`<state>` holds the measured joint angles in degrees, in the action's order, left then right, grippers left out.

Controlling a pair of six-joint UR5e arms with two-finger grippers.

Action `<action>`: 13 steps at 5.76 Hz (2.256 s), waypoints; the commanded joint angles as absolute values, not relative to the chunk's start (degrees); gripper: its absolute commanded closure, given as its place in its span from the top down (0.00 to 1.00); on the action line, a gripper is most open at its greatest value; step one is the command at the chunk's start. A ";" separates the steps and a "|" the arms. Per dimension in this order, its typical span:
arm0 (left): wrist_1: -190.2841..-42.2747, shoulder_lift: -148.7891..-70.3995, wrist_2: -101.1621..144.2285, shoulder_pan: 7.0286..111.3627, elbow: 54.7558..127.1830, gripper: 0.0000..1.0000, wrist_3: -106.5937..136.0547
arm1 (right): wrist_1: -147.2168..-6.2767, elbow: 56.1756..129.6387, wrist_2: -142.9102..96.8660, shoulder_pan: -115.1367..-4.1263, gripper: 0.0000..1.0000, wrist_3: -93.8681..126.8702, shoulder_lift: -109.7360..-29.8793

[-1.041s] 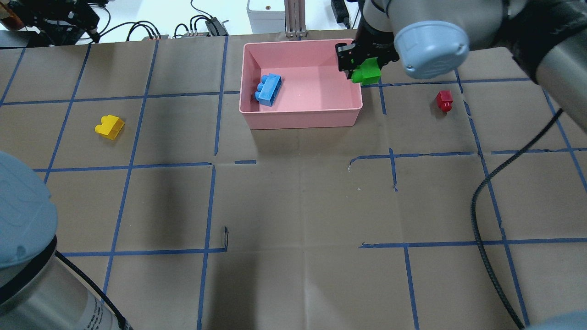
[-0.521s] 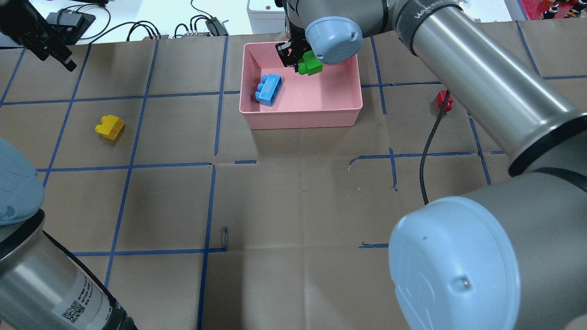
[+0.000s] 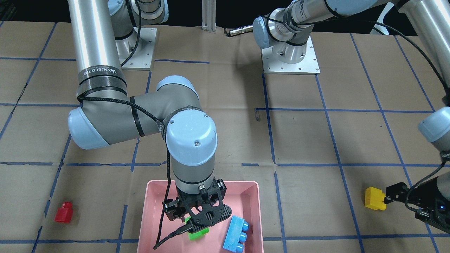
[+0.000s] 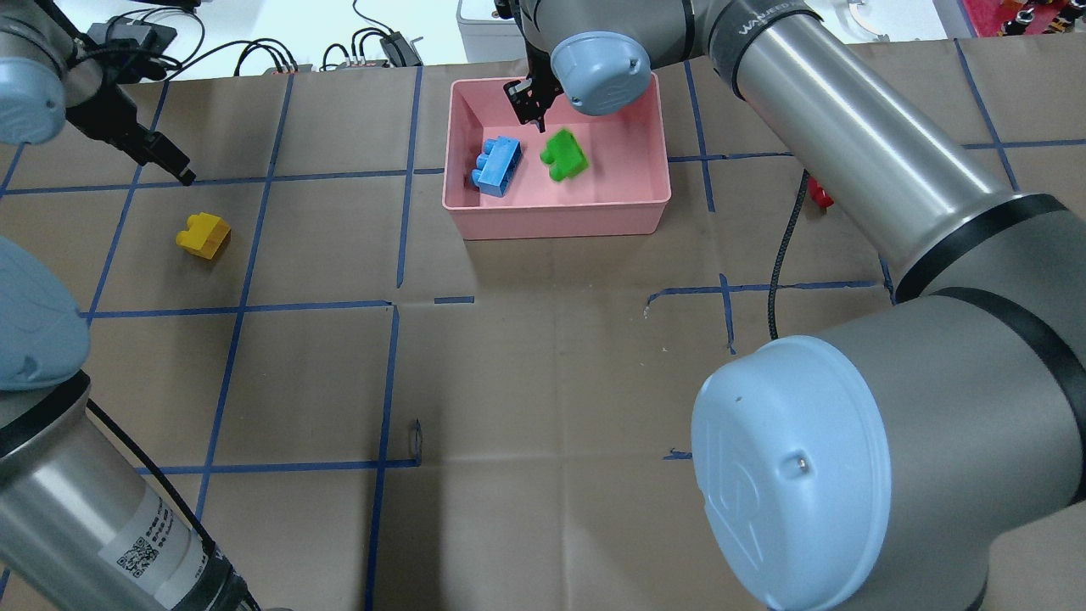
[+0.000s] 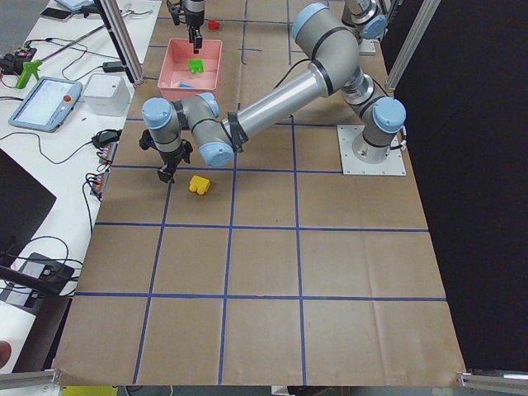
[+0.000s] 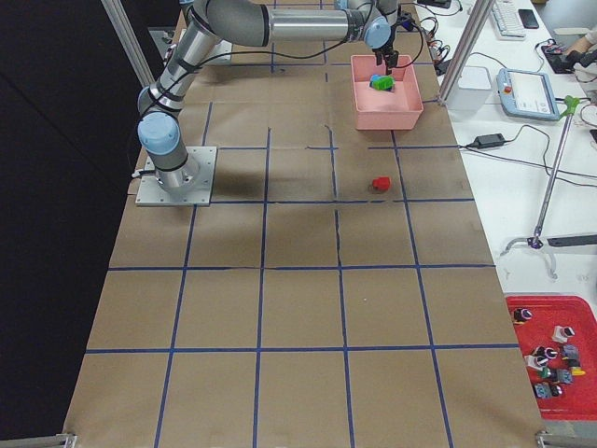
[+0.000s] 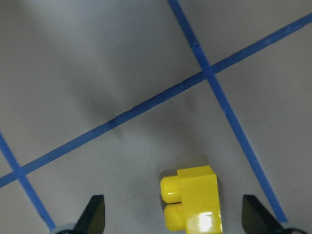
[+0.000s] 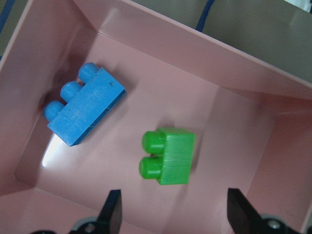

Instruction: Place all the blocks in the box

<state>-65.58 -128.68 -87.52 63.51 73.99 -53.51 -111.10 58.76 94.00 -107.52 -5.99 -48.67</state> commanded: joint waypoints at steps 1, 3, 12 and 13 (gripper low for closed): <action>-59.59 -128.93 -86.15 62.23 80.84 0.99 -53.18 | -111.09 58.71 94.04 -107.31 0.99 -6.42 -49.30; -59.50 -129.46 -85.43 62.14 83.05 0.98 -53.00 | -110.22 58.80 94.13 -104.43 0.94 -10.43 -50.62; -90.13 -119.25 -86.40 63.01 59.99 0.34 -39.88 | -100.60 72.48 93.25 -79.02 0.75 -28.66 -57.75; -90.52 -119.53 -86.14 66.67 58.81 0.34 -30.42 | -109.51 76.60 93.25 -78.84 0.76 -28.83 -58.01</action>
